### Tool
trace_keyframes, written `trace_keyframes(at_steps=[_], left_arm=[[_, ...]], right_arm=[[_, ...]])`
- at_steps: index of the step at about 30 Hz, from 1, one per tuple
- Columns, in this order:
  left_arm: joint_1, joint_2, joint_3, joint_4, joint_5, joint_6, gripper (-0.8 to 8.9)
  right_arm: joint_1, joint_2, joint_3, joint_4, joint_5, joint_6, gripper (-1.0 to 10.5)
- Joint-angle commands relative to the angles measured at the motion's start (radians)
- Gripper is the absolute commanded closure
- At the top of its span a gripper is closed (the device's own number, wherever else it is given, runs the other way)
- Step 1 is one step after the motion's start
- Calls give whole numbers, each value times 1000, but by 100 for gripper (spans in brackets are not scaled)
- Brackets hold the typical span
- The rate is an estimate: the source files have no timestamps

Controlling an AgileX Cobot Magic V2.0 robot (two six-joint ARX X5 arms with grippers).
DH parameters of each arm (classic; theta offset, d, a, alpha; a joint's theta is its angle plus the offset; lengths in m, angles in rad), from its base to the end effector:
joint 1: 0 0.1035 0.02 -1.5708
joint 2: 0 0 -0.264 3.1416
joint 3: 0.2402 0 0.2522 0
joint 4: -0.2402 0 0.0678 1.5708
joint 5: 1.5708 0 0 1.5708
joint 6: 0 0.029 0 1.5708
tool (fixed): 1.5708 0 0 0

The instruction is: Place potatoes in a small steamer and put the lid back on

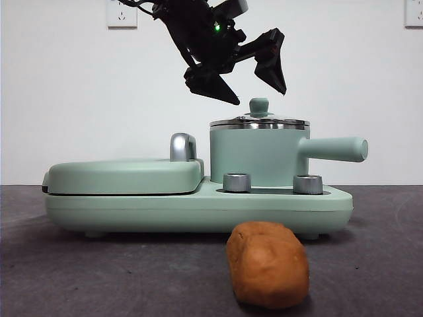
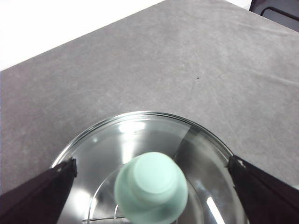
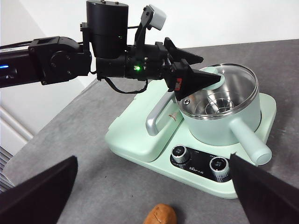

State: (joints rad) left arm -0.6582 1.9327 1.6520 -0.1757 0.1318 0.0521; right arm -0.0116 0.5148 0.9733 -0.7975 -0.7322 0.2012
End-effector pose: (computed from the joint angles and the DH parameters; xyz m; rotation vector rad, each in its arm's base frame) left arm 0.3553 -0.2796 0.2976 0.1704 0.4321 -0.7880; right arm 0.0678 0.0186 0.3660 0.3166 0.3942 0.6801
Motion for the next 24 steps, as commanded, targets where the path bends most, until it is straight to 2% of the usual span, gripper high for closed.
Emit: trace_keyframes(at_steps=[1,8,11,16,20,24], left_arm=[[-19,38,30,5,-1,32,301],[-33,56,30,11,-1,42,331],[-36,56,30,20,-1,41,432],[-36,56,30,24,-3,41,540],[-36,56,30,26,-10,41,687],[-36,56,30,23,-10,41,737]], right_arm=[[3,6,18,3,0,-7,430],[3,6,18,3,0,-7,430],[3,6,18,2,0,-7,430],[3,6,18,-6,0,-7,430],[3,6,18,-19,0,-7,430],[3,6,18,-19,0,-7,430]])
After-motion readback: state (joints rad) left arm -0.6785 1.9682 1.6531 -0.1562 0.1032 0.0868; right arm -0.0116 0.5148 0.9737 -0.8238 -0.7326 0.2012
